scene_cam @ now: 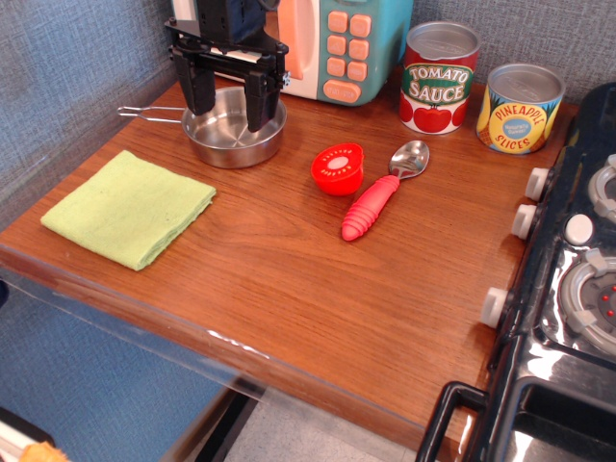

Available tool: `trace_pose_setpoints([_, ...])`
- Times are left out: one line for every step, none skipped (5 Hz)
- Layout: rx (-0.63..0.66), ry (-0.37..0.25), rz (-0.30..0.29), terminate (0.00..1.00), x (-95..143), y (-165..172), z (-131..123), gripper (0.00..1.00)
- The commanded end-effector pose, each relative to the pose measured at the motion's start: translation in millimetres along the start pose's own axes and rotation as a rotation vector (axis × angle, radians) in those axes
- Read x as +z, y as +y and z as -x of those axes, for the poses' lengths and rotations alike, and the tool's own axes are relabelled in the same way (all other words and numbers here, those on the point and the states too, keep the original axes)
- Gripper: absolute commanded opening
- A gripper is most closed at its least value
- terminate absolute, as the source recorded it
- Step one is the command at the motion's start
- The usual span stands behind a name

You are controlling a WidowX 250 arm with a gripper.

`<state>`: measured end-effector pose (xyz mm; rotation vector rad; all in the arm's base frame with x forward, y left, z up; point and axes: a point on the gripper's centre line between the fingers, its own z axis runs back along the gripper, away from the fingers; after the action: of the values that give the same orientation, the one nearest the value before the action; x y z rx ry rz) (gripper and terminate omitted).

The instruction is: Move the yellow cloth to the area under the scoop and pepper

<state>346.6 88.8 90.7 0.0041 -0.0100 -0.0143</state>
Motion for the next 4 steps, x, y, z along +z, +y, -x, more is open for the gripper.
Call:
trace_pose_setpoints([0.000,0.000,0.000,0.00,0,0,0,1.00])
trace_pose_setpoints([0.001,-0.014,-0.017,0.00,4,10,17,1.00])
trace_pose_setpoints([-0.018,-0.072,-0.048,0.00,14,23,47,1.00])
trace_pose_setpoints([-0.018,-0.137,-0.087,0.00,9,35,68,1.00])
